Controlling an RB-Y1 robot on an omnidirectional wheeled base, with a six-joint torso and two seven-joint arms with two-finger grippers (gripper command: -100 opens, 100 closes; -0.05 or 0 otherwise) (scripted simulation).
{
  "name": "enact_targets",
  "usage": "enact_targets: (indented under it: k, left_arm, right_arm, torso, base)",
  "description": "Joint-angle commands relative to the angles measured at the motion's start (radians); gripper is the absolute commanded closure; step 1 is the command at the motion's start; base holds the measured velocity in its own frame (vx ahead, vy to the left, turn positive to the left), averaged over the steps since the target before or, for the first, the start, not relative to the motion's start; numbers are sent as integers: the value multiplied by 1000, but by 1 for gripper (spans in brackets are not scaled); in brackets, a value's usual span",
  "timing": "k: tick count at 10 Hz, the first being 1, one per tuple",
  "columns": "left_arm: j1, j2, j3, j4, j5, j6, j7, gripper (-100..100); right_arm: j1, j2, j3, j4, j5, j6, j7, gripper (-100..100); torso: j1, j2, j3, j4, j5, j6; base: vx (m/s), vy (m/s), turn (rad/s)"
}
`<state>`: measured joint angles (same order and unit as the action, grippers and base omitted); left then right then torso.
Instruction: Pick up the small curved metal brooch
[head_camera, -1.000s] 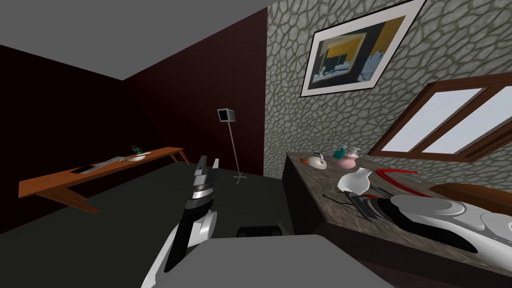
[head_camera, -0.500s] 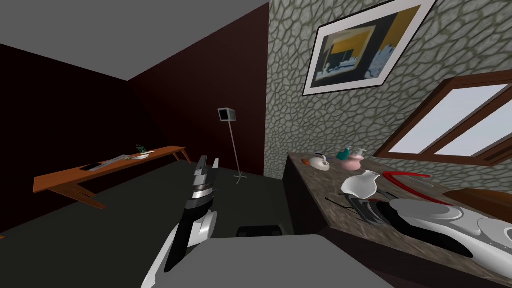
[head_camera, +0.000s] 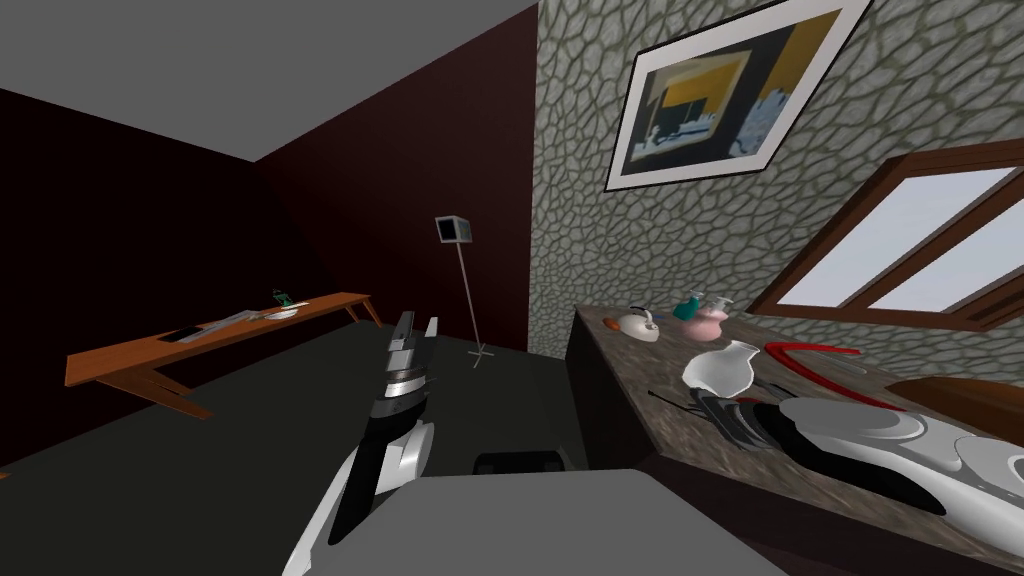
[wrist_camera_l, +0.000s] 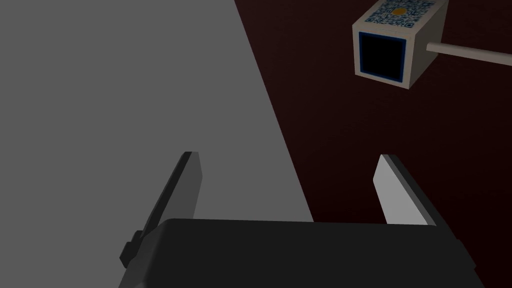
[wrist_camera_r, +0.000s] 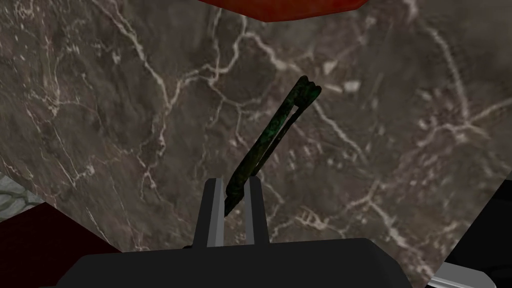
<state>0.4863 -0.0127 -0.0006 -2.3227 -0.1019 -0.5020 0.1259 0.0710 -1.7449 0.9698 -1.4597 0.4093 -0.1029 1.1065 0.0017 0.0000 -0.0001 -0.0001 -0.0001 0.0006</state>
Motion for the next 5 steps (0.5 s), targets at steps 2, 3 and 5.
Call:
enact_targets:
  k: [2, 3, 5]
  left_arm:
    - [0, 0, 0, 0, 0, 0, 0, 0]
    - [0, 0, 0, 0, 0, 0, 0, 0]
    - [0, 0, 0, 0, 0, 0, 0, 0]
  right_arm:
    - [-26, -33, 20, -20, -1, -13, -10, 100]
    - [-29, -47, 21, -28, -4, -17, -10, 100]
    - [-16, -39, 10, -24, -7, -14, -4, 0]
  torso:
    - [0, 0, 0, 0, 0, 0]
    - [2, 1, 1, 0, 1, 1]
    - [2, 1, 1, 0, 1, 0]
  base:
    - [-9, 12, -34]
    - [-25, 36, -83]
    - [-5, 8, -9]
